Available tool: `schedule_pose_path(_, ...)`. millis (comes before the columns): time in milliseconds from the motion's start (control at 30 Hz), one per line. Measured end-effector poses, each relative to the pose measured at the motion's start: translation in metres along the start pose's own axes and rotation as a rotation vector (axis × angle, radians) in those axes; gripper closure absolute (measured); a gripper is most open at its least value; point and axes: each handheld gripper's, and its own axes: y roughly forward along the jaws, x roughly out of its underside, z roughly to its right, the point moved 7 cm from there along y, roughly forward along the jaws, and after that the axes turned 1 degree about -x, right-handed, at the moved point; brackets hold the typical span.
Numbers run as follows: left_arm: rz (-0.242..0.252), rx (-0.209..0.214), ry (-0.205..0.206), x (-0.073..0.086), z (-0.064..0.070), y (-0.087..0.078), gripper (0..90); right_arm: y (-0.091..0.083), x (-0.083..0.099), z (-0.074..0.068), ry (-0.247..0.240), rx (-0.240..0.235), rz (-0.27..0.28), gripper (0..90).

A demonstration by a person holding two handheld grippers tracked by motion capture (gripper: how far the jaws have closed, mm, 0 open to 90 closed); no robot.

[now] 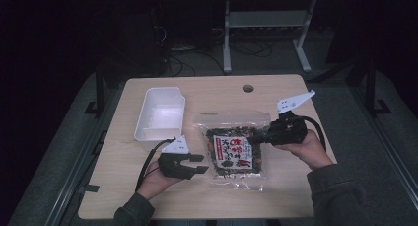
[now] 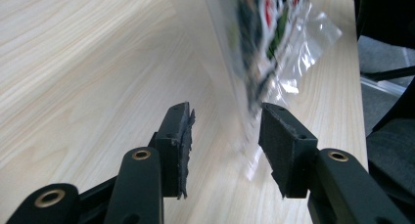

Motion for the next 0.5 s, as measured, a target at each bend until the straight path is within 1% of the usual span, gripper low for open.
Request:
schedule_pose_path(67,-0.003,-0.023,0.008,0.001,0.000,-0.004,53.1,-0.003,-0.004,0.000,0.004,0.017,0.009,75.2)
schedule_pose_path(100,-0.001,-0.029,0.007,0.002,0.000,-0.006,50.6,-0.005,-0.005,0.000,0.004,0.028,0.014,75.3)
schedule_pose_path(167,0.001,-0.034,0.010,0.003,-0.001,-0.009,50.1,-0.009,-0.009,0.001,0.007,0.053,0.028,75.3)
schedule_pose_path(200,0.002,-0.043,0.007,0.004,-0.001,-0.011,49.8,-0.010,-0.010,0.001,0.010,0.061,0.032,75.3)
schedule_pose_path(333,-0.008,-0.061,0.010,0.009,-0.001,-0.016,47.5,-0.017,-0.017,0.005,0.034,0.125,0.066,75.4)
schedule_pose_path(500,-0.007,-0.081,0.005,0.012,-0.002,-0.022,44.8,-0.023,-0.027,0.010,0.067,0.202,0.108,75.5)
